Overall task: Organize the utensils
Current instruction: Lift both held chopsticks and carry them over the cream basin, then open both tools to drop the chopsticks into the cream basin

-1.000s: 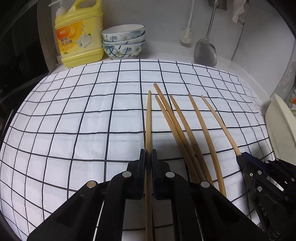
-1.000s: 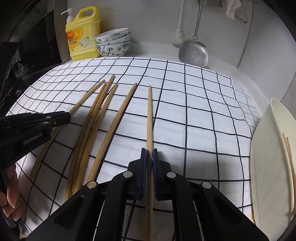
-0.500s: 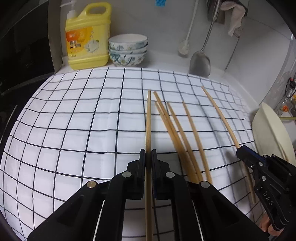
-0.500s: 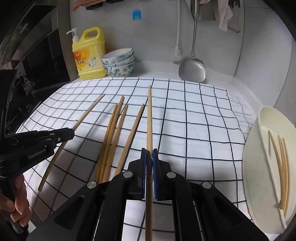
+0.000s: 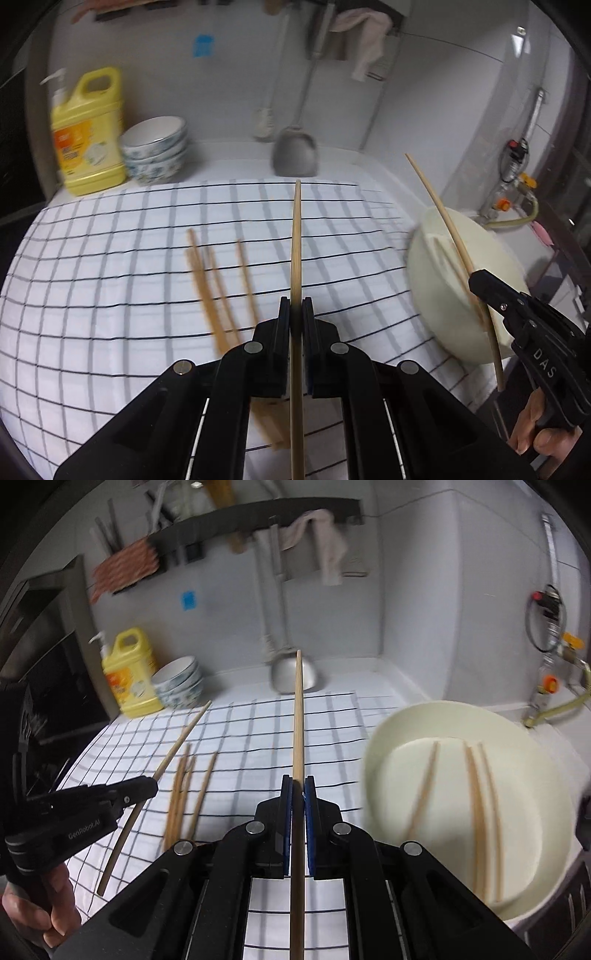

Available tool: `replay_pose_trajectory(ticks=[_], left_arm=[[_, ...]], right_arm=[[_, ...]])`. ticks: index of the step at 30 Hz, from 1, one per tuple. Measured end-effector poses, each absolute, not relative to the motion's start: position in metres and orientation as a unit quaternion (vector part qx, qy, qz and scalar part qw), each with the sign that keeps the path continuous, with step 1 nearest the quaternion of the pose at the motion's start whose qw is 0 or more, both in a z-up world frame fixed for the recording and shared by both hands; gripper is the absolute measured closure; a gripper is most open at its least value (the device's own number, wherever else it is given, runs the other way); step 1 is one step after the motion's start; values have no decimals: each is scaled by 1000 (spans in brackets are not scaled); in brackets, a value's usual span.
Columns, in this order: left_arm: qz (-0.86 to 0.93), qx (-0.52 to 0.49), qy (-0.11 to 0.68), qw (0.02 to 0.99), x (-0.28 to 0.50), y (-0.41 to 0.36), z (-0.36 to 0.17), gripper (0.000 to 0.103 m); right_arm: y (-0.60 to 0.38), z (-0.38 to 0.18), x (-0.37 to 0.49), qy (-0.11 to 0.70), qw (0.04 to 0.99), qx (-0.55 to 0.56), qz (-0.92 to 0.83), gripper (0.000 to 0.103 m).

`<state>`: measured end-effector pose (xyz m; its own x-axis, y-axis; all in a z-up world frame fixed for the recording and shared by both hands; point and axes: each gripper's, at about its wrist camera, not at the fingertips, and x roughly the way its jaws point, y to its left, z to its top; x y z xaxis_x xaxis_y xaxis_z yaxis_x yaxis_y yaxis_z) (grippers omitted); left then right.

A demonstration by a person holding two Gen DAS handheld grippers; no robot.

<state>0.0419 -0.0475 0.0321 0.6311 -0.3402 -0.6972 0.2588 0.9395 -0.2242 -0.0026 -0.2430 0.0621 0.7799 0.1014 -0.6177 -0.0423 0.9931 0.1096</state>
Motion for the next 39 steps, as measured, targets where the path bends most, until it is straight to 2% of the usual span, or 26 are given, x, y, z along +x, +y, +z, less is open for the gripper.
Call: replay_pose_trajectory(ticks=[10,18,24,34,36,37,38,39], left_arm=[[-261,-28,409,874,55,-160,46,96],[-298,15,421,856,65,-239,41,96],[-301,30,425,853,74,-268,33,96],[-287,41,438,851,89,-274,20,95],[-281,42,436,854,89,-273,22,85],[-280,41,430,857,88,-270,25,68],[-276,39,421,863,87,-267,29,41],[-271,37,411,869,85,-264,33,32]], right_arm=[[-350,70,-18,328,936,113,-56,97],[-386,56,-21,344,924,148,-75,97],[-395,44,-14,361,915,162,-81,97],[-401,32,-8,371,906,186,-78,97],[-400,33,-9,369,908,180,-87,92],[-401,34,-10,366,908,178,-93,91],[-402,35,-11,363,909,178,-98,91],[-403,36,-13,361,910,179,-100,91]])
